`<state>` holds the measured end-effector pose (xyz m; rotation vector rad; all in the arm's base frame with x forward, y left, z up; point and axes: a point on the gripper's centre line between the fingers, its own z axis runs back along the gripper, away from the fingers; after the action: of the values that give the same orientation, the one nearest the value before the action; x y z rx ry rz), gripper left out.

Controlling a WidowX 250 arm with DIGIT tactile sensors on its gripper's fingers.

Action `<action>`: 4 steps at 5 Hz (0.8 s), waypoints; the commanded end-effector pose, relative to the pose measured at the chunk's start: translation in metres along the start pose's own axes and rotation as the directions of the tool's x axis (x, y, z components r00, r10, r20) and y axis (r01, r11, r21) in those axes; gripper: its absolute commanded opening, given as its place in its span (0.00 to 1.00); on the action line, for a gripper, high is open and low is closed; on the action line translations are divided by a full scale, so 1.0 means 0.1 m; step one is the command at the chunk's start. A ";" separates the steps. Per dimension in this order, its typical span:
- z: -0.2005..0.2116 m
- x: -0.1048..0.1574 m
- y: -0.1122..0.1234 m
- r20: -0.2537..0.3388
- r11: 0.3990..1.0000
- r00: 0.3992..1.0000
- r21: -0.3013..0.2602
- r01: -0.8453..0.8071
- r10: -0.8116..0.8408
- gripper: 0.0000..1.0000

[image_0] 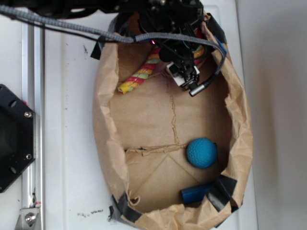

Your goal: Grab the multicolored rope.

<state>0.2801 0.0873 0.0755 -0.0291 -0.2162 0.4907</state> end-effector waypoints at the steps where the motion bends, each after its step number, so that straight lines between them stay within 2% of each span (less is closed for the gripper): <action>1: -0.21 0.12 -0.16 -0.030 1.000 0.999 0.018 0.022 -0.022 1.00; 2: -0.32 0.11 -0.20 -0.051 0.998 0.998 0.034 0.050 -0.049 1.00; 3: -0.36 0.11 -0.23 -0.062 0.997 0.997 0.044 0.059 -0.056 0.93; 4: -0.33 0.13 -0.23 -0.056 0.998 0.998 0.048 0.045 -0.042 0.00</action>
<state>0.3010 0.0760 0.0341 0.0114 -0.1098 0.4583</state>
